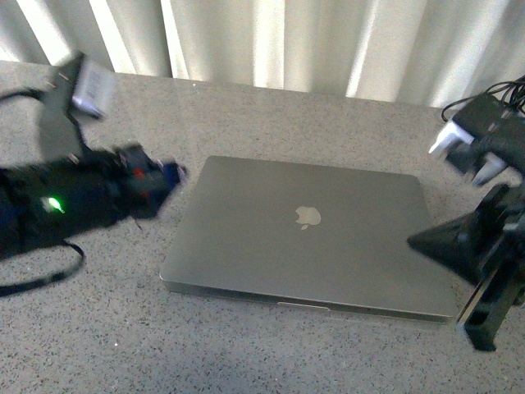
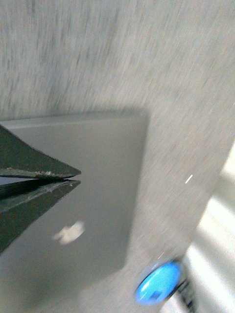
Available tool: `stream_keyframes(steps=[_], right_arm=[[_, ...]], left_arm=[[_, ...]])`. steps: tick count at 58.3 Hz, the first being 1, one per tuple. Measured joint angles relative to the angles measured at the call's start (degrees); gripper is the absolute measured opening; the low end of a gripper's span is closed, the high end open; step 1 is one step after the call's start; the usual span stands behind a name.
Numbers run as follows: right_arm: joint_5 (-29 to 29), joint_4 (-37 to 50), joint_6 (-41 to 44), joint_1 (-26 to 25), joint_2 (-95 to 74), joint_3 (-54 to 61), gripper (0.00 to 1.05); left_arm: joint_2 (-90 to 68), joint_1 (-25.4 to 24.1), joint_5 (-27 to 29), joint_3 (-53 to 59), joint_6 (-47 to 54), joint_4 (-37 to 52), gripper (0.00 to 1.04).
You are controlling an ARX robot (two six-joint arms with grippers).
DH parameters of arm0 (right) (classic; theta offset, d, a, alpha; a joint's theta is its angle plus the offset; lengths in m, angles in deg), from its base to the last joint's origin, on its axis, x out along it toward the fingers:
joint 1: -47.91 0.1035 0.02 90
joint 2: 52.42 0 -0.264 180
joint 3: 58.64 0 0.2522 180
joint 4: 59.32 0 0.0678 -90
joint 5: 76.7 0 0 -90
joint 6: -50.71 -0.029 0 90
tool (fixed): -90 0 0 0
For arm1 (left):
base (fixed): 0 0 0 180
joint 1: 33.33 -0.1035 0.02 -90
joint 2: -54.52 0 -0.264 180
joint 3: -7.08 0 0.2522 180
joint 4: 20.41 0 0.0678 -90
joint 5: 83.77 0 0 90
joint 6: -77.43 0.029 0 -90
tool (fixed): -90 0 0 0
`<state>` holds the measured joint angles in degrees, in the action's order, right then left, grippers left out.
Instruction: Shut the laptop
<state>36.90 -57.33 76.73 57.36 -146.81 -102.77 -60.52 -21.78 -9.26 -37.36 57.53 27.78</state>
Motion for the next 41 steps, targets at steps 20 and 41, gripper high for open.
stream_keyframes(steps=[20, 41], right_arm=[[-21.75, 26.14, -6.88, -3.65, 9.42, 7.15, 0.25], [-23.78, 45.51, -24.26, -7.69, 23.98, 22.58, 0.01]], left_arm=[[2.71, -1.7, 12.37, 1.7, 1.46, 4.13, 0.45], [2.99, -2.56, 20.33, 8.33, 7.78, 17.97, 0.04]])
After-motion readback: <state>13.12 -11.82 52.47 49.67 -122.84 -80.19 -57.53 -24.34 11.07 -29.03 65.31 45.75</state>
